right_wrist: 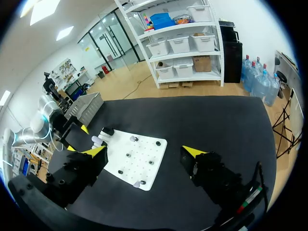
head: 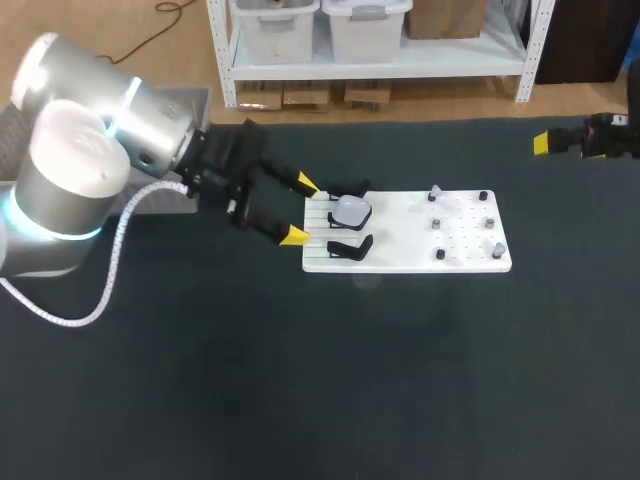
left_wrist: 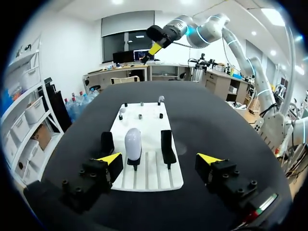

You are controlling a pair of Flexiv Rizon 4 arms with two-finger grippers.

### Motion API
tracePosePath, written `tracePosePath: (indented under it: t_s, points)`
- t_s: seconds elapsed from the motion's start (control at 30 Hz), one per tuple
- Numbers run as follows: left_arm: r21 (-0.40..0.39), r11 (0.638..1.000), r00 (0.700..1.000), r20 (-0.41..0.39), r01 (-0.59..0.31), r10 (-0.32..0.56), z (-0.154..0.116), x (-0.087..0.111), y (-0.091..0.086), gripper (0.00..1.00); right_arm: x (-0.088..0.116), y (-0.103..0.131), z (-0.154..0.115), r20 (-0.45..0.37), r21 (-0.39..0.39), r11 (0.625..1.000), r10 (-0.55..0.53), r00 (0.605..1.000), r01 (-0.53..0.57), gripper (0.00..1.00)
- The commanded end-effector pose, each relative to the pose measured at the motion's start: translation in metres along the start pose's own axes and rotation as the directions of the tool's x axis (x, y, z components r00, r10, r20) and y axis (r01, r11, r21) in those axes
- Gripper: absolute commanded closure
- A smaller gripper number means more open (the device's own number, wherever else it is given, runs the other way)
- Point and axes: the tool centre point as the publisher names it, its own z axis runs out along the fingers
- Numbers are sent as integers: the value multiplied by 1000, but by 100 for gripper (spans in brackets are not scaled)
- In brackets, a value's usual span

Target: Pick up each earbud case from the left stands, insert the matching earbuds, close the lid, and place the case in the box.

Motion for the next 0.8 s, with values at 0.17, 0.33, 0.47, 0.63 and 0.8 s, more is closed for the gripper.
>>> tracePosePath:
  t_s: [0.17, 0.33, 0.47, 0.63, 0.8]
  points:
    - [-7, 1000, 999, 41, 13, -13, 13, 18, 28, 0, 0, 0, 0, 0, 2, 1000, 0, 1000, 0, 0]
    - [-18, 1000, 998, 68, 17, -15, 14, 23, 40, 0, 0, 0, 0, 0, 2, 1000, 0, 1000, 0, 0]
    - [-1, 1000, 996, 86, 5, -5, 17, 21, 46, 0, 0, 0, 0, 0, 2, 1000, 0, 1000, 0, 0]
    - [12, 1000, 995, 100, -8, 7, 25, 13, 48, 0, 0, 0, 0, 0, 2, 1000, 0, 1000, 0, 0]
    - [21, 1000, 994, 107, -12, 10, 32, 9, 51, 0, 0, 0, 0, 0, 2, 1000, 0, 1000, 0, 0]
